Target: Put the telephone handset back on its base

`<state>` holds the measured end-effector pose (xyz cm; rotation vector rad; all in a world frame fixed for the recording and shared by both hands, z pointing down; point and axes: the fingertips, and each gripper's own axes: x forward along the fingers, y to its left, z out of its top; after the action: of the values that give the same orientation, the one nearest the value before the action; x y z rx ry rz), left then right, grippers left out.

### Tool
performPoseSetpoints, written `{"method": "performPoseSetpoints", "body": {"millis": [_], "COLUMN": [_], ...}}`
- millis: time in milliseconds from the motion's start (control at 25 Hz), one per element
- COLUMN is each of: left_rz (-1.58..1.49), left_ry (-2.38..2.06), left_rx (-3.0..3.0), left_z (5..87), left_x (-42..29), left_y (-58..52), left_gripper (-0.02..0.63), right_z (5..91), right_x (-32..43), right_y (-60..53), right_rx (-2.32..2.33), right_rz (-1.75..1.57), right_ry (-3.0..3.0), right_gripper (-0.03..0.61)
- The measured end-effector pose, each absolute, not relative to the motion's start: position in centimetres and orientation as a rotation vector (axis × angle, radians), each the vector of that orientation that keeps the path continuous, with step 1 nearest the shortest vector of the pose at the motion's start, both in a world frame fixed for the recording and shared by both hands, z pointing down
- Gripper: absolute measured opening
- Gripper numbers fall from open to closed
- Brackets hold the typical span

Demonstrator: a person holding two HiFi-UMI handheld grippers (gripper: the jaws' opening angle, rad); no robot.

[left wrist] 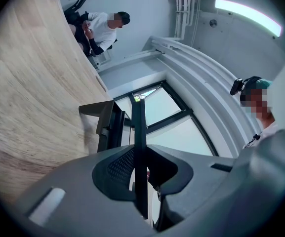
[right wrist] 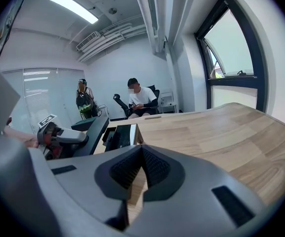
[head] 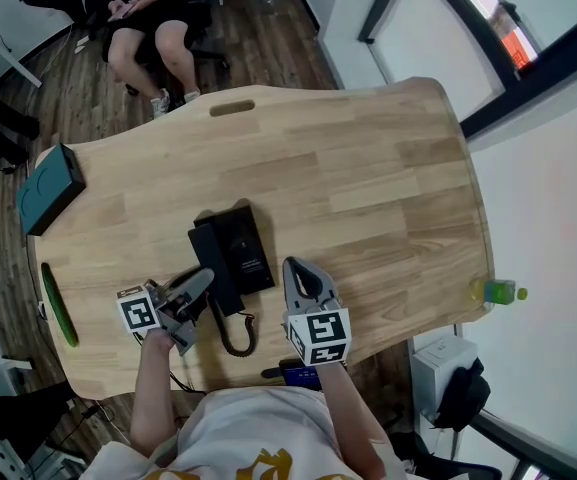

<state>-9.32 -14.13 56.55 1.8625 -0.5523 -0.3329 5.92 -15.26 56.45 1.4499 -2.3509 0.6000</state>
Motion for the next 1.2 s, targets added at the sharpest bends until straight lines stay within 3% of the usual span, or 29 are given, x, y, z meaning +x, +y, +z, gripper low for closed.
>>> {"method": "performPoseSetpoints", "body": {"millis": [1200], "left_rz": [-0.297], "left_ry": [-0.571], "left_rx": [1.85], "left_z": [59.8], "left_x": [-9.2], "left_y": [-15.8], "left_gripper": [0.072], "right_z": [59.8], "right_x": [5.9], "right_y": [-16.9], "right_rx": [1.369], "right_rz": [0.682], "right_ry": [-2.335], "right_gripper": [0.003]}}
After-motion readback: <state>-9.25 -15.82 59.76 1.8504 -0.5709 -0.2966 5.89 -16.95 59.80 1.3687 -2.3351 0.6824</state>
